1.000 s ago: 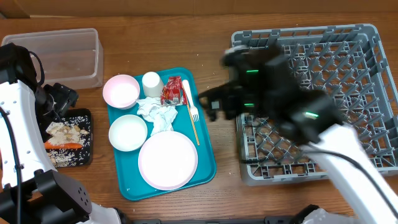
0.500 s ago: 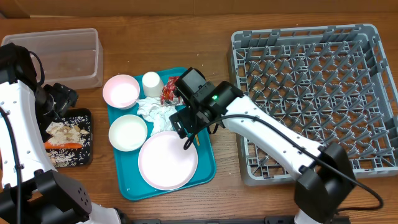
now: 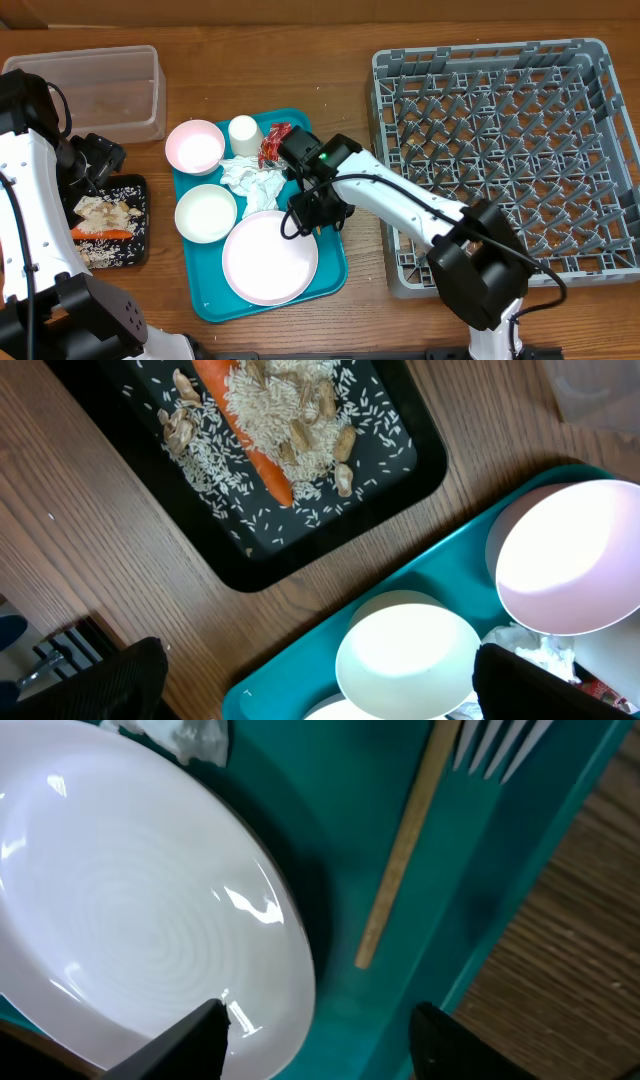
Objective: Sort waste into correct bins and load items into the dishwasher rack
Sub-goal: 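Grip the pink plate rim with the right gripper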
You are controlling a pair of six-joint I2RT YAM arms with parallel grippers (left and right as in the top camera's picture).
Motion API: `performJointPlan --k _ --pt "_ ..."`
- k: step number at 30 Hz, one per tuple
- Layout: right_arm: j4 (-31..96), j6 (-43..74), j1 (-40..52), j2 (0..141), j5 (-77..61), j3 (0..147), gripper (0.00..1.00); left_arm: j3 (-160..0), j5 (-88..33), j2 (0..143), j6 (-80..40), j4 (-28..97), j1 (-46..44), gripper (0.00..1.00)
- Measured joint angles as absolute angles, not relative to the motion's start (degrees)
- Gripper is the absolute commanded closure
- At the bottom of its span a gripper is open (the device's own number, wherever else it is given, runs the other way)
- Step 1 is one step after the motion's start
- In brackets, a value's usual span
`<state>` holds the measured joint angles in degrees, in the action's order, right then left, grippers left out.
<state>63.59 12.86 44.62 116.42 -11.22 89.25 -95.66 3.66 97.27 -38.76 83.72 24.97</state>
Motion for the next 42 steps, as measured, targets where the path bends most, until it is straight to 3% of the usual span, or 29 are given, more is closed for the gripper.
performJointPlan --k 16,27,34,42 --pt "63.3 19.6 48.5 120.4 -10.5 89.0 0.51 -95.7 3.7 97.3 -38.8 83.7 25.0 0.0" --pt "62.0 21.0 48.5 120.4 -9.6 85.1 0.74 -95.7 3.7 97.3 -38.8 83.7 25.0 0.0" --pt "62.1 21.1 48.4 120.4 -10.5 85.1 0.95 -95.7 3.7 97.3 -38.8 83.7 25.0 0.0" --pt "67.3 21.4 47.4 120.4 -12.6 88.2 0.96 -95.7 3.7 97.3 -38.8 83.7 25.0 0.0"
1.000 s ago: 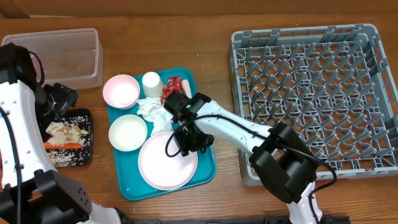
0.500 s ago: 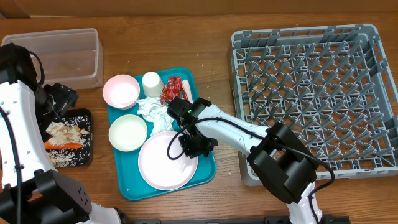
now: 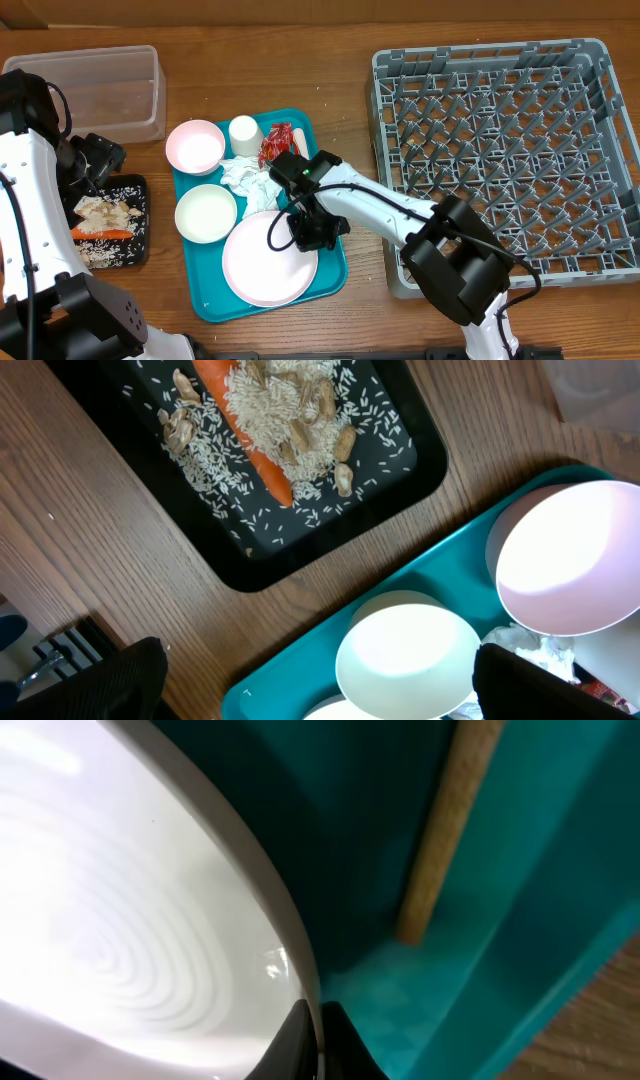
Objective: Sort waste into correct bins and load items into the dishwasher rack
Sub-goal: 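Grip the pink plate rim with the right gripper, then lift the pink plate and carry it to the rack's back-right corner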
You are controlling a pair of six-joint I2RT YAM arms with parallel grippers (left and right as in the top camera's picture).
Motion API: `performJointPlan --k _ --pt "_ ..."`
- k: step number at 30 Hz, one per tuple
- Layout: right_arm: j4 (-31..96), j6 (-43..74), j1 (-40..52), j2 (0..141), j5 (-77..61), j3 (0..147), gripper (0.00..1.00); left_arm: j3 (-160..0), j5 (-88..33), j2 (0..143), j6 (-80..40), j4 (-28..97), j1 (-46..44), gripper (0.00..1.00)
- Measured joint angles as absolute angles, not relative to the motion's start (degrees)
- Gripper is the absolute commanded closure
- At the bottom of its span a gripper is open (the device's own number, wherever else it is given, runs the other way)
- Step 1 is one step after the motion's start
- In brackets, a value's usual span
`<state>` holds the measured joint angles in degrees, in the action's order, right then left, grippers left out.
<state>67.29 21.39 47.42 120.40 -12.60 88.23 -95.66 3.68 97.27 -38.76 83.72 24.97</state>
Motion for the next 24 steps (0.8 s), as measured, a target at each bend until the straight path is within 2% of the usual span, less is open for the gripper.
performJointPlan --k 9,17,24 --pt "81.9 17.5 43.1 120.4 -12.4 96.8 0.96 -95.7 3.7 97.3 -38.8 83.7 25.0 0.0" --pt "84.9 13.5 35.0 114.9 -11.9 99.8 0.96 -95.7 3.7 97.3 -38.8 83.7 25.0 0.0" --pt "83.5 12.3 20.3 101.4 -5.0 100.8 0.96 -95.7 3.7 97.3 -38.8 83.7 25.0 0.0"
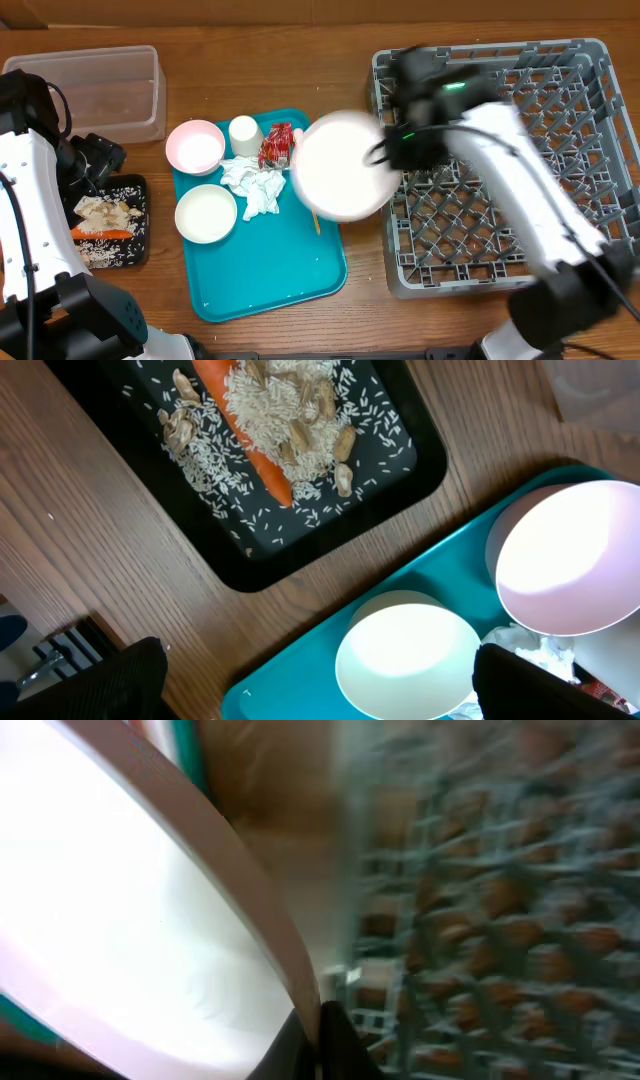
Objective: Sort waste into correct bins and load items into the dishwasher rack
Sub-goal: 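Lift the pink plate and carry it to the rack's back-right corner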
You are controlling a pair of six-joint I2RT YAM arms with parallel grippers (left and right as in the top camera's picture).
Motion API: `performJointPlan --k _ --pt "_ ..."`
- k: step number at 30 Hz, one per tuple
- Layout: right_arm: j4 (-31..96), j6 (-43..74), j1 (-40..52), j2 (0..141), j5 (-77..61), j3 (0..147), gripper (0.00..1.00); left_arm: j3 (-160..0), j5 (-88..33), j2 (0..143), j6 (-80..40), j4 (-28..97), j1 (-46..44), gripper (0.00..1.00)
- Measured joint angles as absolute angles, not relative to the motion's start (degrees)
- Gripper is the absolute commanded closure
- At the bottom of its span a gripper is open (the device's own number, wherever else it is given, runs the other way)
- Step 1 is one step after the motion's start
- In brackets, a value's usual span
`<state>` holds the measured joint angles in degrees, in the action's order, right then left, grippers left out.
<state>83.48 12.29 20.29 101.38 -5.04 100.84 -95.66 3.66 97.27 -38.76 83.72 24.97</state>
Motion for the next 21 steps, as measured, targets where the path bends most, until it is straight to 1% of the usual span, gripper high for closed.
performJointPlan --k 1,2,5,10,13,16,21 --pt "82.1 12.2 16.0 99.9 -3.7 101.1 0.96 -95.7 3.7 97.3 -38.8 83.7 25.0 0.0" --pt "81.5 12.2 14.5 99.5 -3.2 101.2 0.96 -95.7 3.7 97.3 -38.8 83.7 25.0 0.0" --pt "76.1 12.1 5.5 99.0 0.2 101.4 0.96 -95.7 3.7 97.3 -38.8 83.7 25.0 0.0" --pt "67.1 10.4 -3.6 99.2 9.6 101.4 0.96 -95.7 3.7 97.3 -38.8 83.7 25.0 0.0" --pt "62.8 8.4 -5.6 99.2 17.5 101.4 0.96 -95.7 3.7 97.3 -38.8 83.7 25.0 0.0" --pt "58.5 6.5 -5.7 99.2 26.1 101.4 0.96 -95.7 3.7 97.3 -38.8 83.7 25.0 0.0" --pt "53.8 1.9 -5.6 99.2 33.6 101.4 0.96 -95.7 3.7 97.3 -38.8 83.7 25.0 0.0"
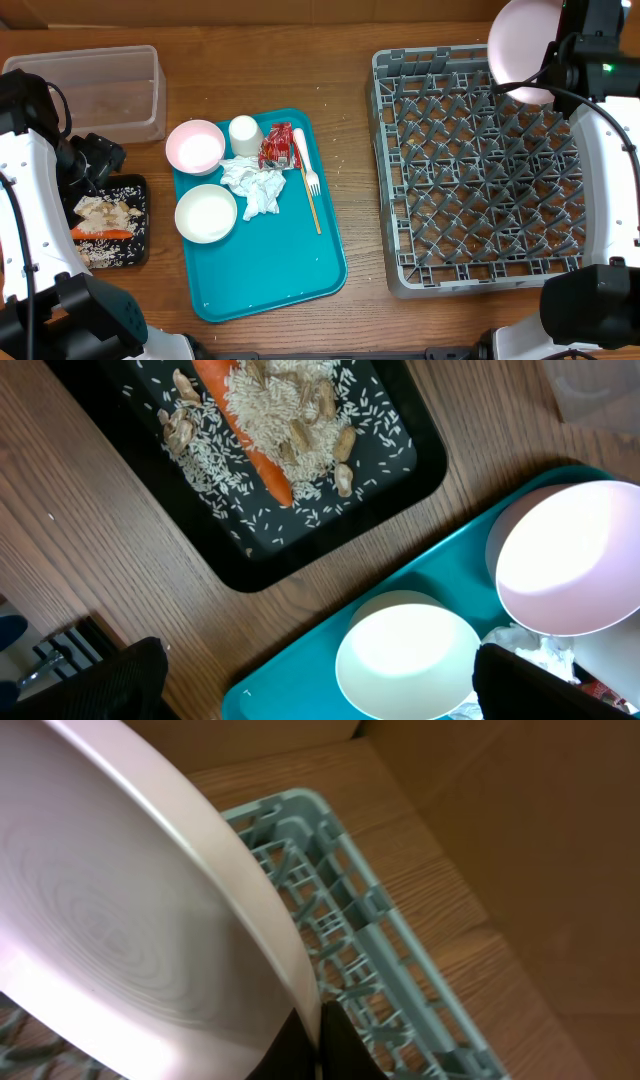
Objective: Sort waste into correct bins and load items into the dishwasher rack
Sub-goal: 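Lift the pink plate and carry it to the rack's back-right corner, then stand the pink plate upright in the rack and open the right gripper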
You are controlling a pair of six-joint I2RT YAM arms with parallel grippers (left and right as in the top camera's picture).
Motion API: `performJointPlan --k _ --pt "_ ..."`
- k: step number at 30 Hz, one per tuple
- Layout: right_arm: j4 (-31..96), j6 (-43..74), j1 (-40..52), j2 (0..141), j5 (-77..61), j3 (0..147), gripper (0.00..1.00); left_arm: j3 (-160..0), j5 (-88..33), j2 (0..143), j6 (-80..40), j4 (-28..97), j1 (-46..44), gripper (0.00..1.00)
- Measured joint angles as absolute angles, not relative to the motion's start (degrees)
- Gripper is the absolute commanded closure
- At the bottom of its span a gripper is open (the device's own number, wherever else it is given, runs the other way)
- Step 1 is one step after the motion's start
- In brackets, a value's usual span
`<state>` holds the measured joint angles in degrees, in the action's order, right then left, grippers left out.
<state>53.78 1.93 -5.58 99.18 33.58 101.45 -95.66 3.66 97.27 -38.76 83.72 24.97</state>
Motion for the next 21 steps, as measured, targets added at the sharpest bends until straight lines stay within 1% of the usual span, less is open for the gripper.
performJointPlan --k 5,10,16,21 --pt "52.6 0.1 -5.6 99.4 37.0 100.7 0.96 -95.7 3.7 97.3 -38.8 83.7 25.0 0.0" --pt "50.1 -0.1 -5.0 100.8 39.0 96.6 0.96 -95.7 3.7 97.3 -38.8 83.7 25.0 0.0" --pt "45.6 0.2 -2.0 103.3 41.4 90.9 0.96 -95.7 3.7 97.3 -38.8 83.7 25.0 0.0" --pt "45.0 0.2 0.8 103.3 45.3 90.3 0.96 -95.7 3.7 97.3 -38.8 83.7 25.0 0.0"
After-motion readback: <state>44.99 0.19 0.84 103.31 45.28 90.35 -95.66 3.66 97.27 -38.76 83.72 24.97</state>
